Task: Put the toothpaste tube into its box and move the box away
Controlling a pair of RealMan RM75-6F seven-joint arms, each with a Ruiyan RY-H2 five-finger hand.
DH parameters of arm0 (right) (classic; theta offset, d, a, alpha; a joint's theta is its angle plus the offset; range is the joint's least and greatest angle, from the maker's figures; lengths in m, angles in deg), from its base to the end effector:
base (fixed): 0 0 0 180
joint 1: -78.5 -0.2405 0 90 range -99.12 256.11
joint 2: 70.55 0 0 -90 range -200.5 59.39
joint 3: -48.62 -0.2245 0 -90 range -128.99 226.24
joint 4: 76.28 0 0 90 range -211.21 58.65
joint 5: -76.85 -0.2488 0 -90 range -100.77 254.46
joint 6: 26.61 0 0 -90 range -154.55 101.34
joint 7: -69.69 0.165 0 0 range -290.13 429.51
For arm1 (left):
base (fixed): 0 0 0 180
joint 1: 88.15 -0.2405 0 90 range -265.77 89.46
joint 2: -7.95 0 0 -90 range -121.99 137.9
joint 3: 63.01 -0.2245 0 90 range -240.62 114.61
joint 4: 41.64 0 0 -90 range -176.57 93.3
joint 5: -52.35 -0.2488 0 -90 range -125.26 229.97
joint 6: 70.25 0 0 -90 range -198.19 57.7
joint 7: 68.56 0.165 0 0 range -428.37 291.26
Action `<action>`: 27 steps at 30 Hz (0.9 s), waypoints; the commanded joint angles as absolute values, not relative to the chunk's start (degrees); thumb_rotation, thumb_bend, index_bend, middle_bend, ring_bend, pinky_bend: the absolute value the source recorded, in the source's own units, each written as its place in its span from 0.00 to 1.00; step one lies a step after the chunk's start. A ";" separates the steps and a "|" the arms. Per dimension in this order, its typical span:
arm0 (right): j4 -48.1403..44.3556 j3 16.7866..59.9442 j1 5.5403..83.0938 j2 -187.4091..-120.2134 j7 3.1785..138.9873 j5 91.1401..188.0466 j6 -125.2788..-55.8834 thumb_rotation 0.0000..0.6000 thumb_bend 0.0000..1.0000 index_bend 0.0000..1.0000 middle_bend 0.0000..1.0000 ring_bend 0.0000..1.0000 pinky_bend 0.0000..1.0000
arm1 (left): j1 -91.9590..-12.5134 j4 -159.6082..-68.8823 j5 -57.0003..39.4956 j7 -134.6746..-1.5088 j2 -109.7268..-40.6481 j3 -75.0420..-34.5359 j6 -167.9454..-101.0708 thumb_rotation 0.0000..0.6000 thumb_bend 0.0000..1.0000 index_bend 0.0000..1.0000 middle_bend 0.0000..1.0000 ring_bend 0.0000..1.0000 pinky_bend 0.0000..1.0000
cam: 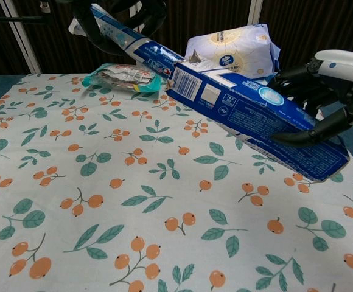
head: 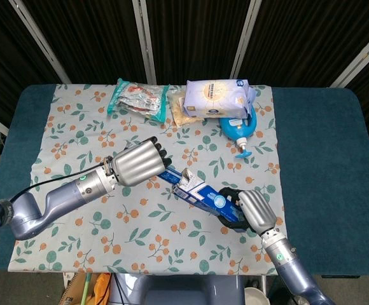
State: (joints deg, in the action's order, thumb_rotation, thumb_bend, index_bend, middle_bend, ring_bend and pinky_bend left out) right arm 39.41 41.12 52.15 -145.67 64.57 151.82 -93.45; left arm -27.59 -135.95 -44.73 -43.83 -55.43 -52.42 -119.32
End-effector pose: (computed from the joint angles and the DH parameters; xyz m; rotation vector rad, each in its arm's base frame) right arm -0.0895 -0.2501 0.0036 1.6511 -1.3657 1.3125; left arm 0.0108 0.3610 0.0308 -2.2321 0.3223 -0.9254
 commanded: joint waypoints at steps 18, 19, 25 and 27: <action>41.30 38.46 53.89 -150.29 76.79 152.39 -96.85 1.00 0.39 0.58 0.57 0.57 0.60 | -20.41 -134.33 -47.78 -35.48 -58.88 -46.51 -120.73 1.00 0.38 0.45 0.49 0.44 0.49; 41.32 38.31 54.06 -150.78 77.61 152.44 -97.23 1.00 0.39 0.58 0.57 0.57 0.60 | -20.22 -134.27 -48.07 -34.92 -58.91 -46.31 -120.97 1.00 0.36 0.43 0.46 0.42 0.48; 40.37 37.94 54.94 -153.16 81.88 152.80 -98.63 1.00 0.39 0.58 0.57 0.57 0.60 | -20.14 -133.93 -47.79 -32.73 -60.05 -44.39 -124.45 1.00 0.31 0.35 0.38 0.36 0.43; 39.81 37.61 55.17 -153.61 83.83 152.37 -98.68 1.00 0.39 0.58 0.57 0.57 0.60 | -20.69 -134.21 -46.76 -32.76 -61.06 -43.46 -126.71 1.00 0.31 0.35 0.38 0.36 0.42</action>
State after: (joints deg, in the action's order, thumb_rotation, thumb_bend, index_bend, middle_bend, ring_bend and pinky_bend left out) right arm 40.33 37.89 54.85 -153.09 82.53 152.63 -98.48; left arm -20.30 -134.08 -47.50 -33.00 -60.21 -44.33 -125.11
